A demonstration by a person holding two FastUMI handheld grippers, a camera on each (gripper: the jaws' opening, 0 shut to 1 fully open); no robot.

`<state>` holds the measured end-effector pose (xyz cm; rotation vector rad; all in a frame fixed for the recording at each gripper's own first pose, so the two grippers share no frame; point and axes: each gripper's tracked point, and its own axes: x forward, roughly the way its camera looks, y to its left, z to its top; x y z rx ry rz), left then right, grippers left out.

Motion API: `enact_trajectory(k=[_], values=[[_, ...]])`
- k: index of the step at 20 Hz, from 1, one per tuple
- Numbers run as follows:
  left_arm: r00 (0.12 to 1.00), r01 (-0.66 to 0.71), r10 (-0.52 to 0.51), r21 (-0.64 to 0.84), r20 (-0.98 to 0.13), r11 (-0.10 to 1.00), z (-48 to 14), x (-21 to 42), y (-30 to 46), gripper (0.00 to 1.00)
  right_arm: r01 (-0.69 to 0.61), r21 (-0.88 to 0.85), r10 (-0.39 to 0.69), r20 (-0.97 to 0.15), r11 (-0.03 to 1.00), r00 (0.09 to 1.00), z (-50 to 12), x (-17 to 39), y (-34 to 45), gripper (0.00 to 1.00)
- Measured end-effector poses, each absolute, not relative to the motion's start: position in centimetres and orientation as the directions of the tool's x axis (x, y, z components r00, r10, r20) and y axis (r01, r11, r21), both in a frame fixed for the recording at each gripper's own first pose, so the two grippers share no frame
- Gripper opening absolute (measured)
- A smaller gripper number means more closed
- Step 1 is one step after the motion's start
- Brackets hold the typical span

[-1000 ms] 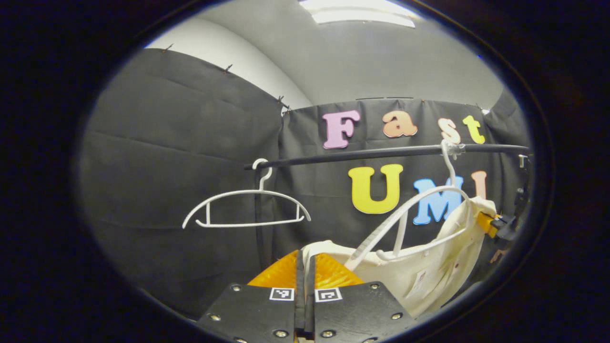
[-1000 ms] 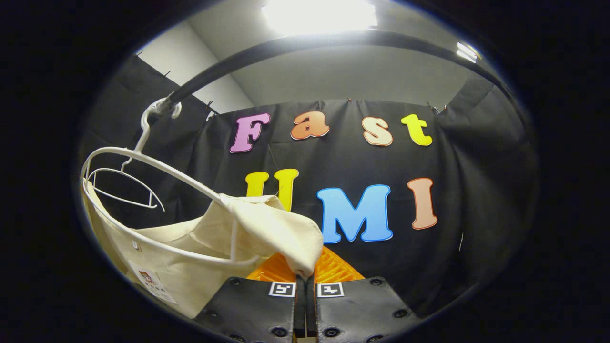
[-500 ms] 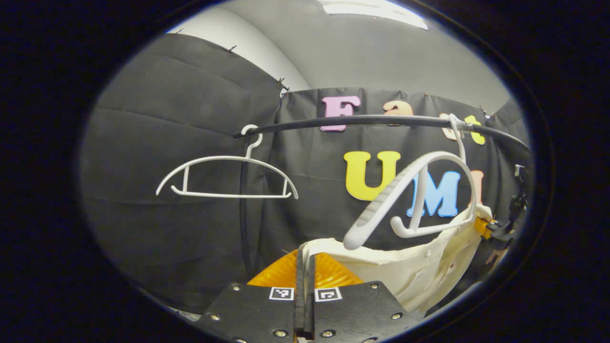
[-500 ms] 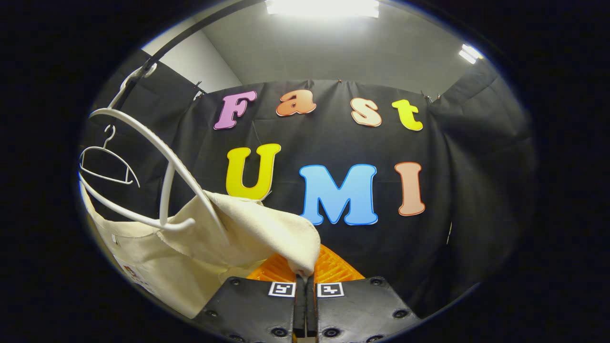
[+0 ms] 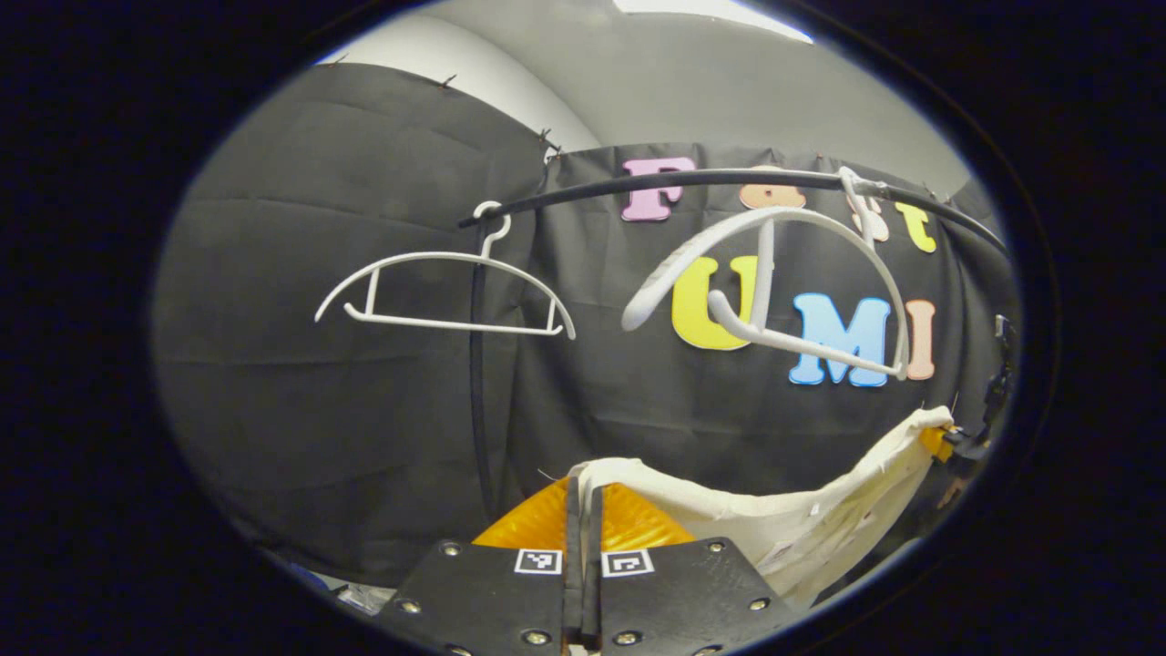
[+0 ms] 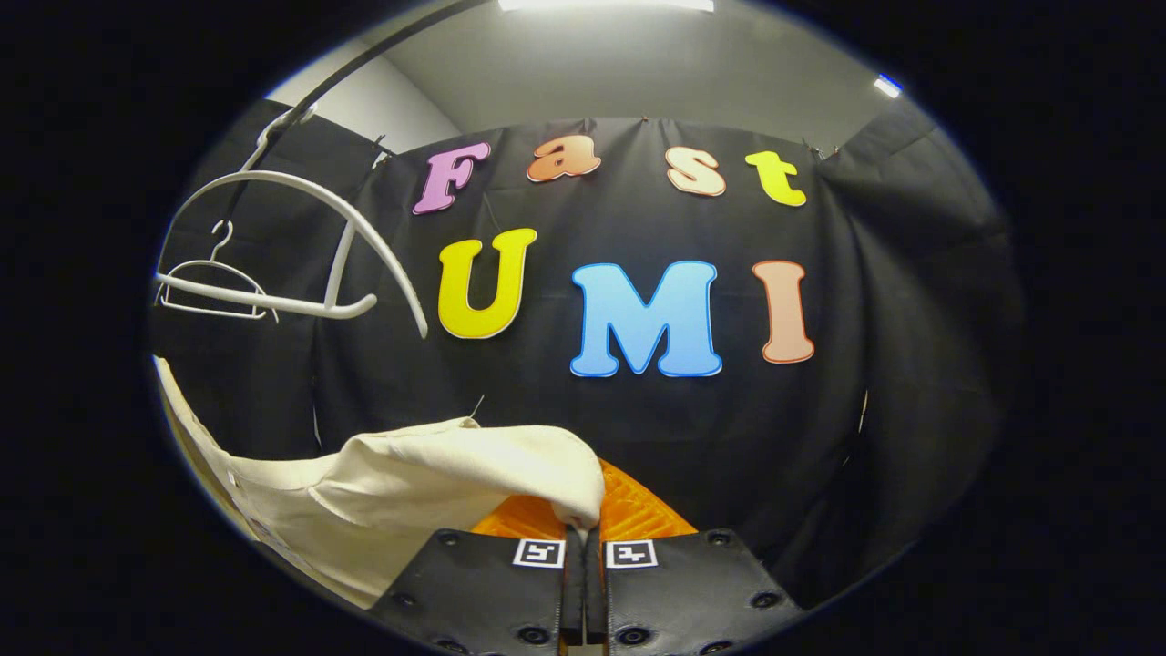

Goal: Grasp the clothes on the hanger with both hands and then place them into the laundry hamper below.

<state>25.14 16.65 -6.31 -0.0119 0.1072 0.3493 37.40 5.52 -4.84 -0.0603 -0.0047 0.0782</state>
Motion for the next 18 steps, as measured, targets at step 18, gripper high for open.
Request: enact_trajectory(k=[18], values=[[0.88,-0.402,0.412,0.094,-0.237,0.911,-9.9,15.1,12.4,0.0,-0.337,-0.018,0.327,-0.193,0.942,0.925,-10.5,25.0,5.4,0.02]])
